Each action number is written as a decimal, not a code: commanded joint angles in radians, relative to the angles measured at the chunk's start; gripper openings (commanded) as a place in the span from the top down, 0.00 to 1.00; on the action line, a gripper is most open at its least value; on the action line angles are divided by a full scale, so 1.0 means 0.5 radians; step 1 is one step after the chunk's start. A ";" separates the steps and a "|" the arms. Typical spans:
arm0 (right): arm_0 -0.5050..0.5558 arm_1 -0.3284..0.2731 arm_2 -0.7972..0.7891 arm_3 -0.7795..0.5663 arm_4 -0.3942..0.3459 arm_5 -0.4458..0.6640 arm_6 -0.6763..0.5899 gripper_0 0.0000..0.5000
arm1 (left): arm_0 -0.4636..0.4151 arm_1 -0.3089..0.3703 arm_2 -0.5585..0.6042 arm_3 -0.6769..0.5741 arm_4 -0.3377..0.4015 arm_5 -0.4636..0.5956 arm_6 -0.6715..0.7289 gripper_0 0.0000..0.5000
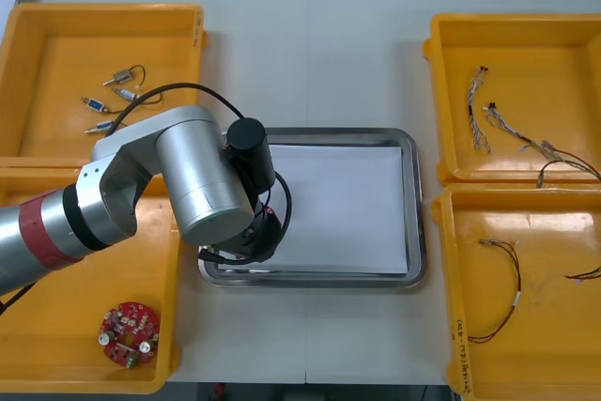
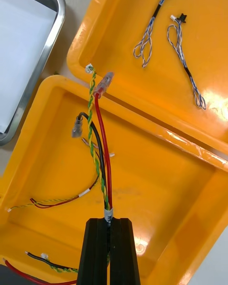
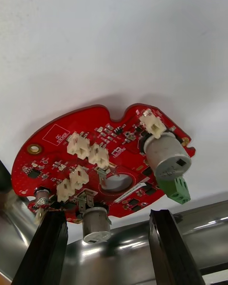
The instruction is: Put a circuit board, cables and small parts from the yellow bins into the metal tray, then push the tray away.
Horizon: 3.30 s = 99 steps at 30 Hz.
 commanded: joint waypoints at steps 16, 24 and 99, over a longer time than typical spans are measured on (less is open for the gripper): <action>-0.517 -0.073 0.621 -0.044 0.001 0.007 0.136 1.00 | -0.083 0.015 0.794 -0.468 0.254 0.647 0.022 0.00; -0.750 -0.073 1.038 -0.109 0.102 0.007 0.216 1.00 | -0.080 0.048 1.156 -0.452 0.297 0.647 -0.009 0.00; -1.075 0.971 2.225 0.894 1.385 -0.241 1.523 1.00 | -0.494 -0.007 1.620 1.855 -0.452 -0.392 -0.282 0.00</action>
